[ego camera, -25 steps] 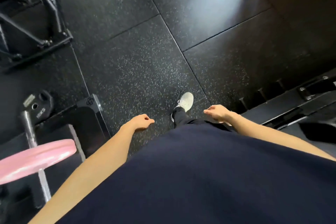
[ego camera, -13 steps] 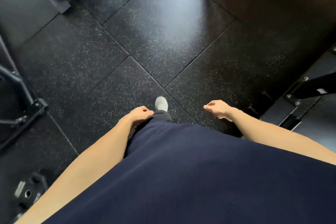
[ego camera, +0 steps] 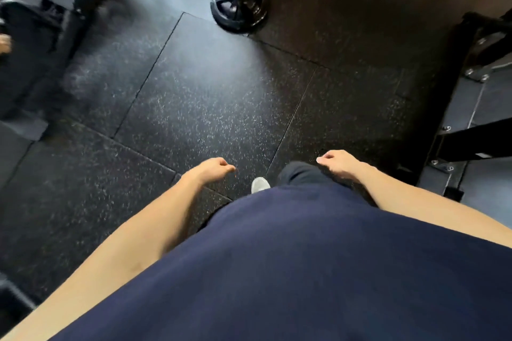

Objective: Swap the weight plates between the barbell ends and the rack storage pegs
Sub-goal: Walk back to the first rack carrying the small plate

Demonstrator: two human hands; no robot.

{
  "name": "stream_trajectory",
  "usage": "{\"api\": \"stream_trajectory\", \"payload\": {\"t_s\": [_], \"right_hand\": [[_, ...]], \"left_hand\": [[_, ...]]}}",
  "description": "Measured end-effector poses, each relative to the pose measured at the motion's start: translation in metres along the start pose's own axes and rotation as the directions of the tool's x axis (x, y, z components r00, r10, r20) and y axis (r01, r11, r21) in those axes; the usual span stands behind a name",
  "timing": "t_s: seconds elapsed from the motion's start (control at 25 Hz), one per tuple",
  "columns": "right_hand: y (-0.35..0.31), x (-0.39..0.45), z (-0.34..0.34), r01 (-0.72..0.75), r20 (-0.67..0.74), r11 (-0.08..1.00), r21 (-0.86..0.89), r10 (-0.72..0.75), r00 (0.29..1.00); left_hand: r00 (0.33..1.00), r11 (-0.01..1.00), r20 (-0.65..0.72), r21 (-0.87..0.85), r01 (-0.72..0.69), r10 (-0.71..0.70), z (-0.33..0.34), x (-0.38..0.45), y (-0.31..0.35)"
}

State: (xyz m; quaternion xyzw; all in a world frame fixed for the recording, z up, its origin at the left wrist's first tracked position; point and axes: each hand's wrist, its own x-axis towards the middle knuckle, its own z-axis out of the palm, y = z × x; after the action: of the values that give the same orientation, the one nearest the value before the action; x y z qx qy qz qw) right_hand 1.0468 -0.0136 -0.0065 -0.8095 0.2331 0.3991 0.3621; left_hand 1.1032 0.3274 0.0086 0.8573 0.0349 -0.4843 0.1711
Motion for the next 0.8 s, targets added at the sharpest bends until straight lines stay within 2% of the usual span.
{"api": "stream_trajectory", "payload": {"t_s": [0.24,0.36,0.52,0.64,0.8], "right_hand": [[-0.062,0.088,-0.094,-0.054,-0.014,0.998,0.034,0.055,0.998],[-0.091,0.147,-0.159,-0.077,-0.019,0.997,0.023,0.078,0.997],[-0.13,0.203,-0.25,-0.123,-0.013,0.992,0.031,0.123,0.992],[-0.158,0.237,-0.313,-0.137,-0.034,0.99,0.029,0.138,0.99],[-0.188,0.284,-0.379,-0.154,-0.032,0.987,0.044,0.155,0.987]], "left_hand": [[0.991,0.989,0.121,0.131,-0.065,0.049,-0.132,0.108,0.09],[0.998,0.983,0.05,0.177,-0.05,0.042,-0.192,0.171,0.145],[0.998,0.983,0.035,0.177,-0.056,0.051,-0.261,0.221,0.227],[0.998,0.99,-0.029,0.128,-0.06,0.064,-0.304,0.255,0.279],[0.998,0.991,-0.004,0.124,-0.055,0.056,-0.362,0.305,0.344]]}}
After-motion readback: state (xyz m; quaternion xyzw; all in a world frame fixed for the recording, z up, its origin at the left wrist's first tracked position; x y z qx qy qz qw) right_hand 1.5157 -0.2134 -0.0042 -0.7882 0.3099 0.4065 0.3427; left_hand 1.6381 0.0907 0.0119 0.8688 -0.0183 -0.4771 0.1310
